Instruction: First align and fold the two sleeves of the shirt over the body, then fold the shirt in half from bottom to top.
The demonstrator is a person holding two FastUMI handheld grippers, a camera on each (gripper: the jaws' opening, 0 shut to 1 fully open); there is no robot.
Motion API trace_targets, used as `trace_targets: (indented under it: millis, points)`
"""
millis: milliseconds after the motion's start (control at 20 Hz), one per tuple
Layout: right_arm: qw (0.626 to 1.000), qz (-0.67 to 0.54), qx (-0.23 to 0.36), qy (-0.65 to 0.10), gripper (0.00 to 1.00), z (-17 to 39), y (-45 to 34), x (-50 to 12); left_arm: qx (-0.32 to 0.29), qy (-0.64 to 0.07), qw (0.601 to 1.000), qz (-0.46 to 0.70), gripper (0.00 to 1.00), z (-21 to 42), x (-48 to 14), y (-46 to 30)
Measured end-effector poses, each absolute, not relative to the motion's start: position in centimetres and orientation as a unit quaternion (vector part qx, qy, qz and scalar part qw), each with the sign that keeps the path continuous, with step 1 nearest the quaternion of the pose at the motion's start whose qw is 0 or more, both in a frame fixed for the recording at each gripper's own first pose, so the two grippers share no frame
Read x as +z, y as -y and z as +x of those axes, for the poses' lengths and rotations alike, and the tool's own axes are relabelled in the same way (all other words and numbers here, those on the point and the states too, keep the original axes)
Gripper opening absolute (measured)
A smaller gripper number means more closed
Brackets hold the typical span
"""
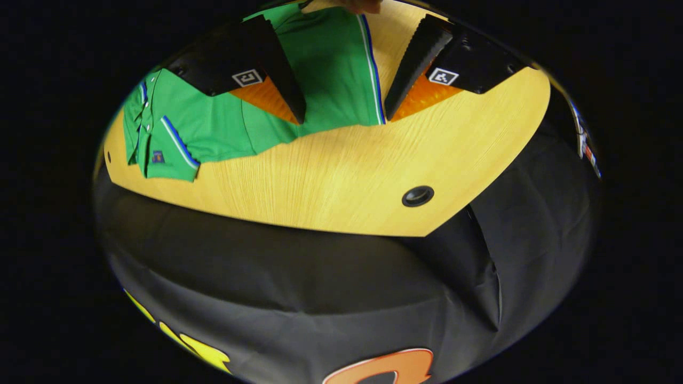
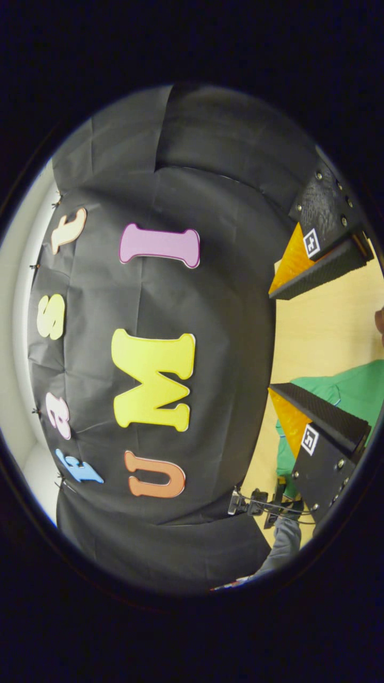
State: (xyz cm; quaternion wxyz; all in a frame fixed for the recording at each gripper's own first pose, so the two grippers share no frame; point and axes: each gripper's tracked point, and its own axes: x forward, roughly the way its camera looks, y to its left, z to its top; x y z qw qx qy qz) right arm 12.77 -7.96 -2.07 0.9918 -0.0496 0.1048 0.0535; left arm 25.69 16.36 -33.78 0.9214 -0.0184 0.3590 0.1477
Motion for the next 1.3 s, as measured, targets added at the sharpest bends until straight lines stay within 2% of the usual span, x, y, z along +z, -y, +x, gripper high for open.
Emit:
trace_targets:
  millis: [200, 350, 450, 550, 1000, 1300]
  points:
    - [0.992, -0.045, 0.051, -0.11, 0.97, 12.8, 8.1, -2.4, 0.135, -0.365, 0.921, -0.01, 0.97, 25.7, -34.0, -16.4]
    - [0.991, -0.049, 0.051, -0.114, 0.97, 12.6, 8.1, -2.5, 0.141, -0.363, 0.921, -0.012, 0.31, 25.7, -34.1, -15.7]
    - [0.991, -0.055, 0.05, -0.114, 0.96, 12.5, 8.3, -2.6, 0.146, -0.363, 0.92, -0.007, 0.08, 25.6, -34.0, -15.5]
    - [0.991, -0.054, 0.048, -0.114, 0.97, 12.4, 8.4, -2.5, 0.139, -0.366, 0.92, -0.001, 0.04, 25.8, -34.0, -15.2]
    - [0.991, -0.035, 0.04, -0.123, 0.97, 12.6, 8.9, -3.1, 0.116, -0.355, 0.926, -0.045, 0.04, 25.4, -32.2, -12.6]
    - [0.992, -0.017, 0.037, -0.123, 0.97, 12.8, 9.0, -3.1, 0.058, -0.329, 0.942, -0.034, 0.04, 25.4, -29.5, -7.1]
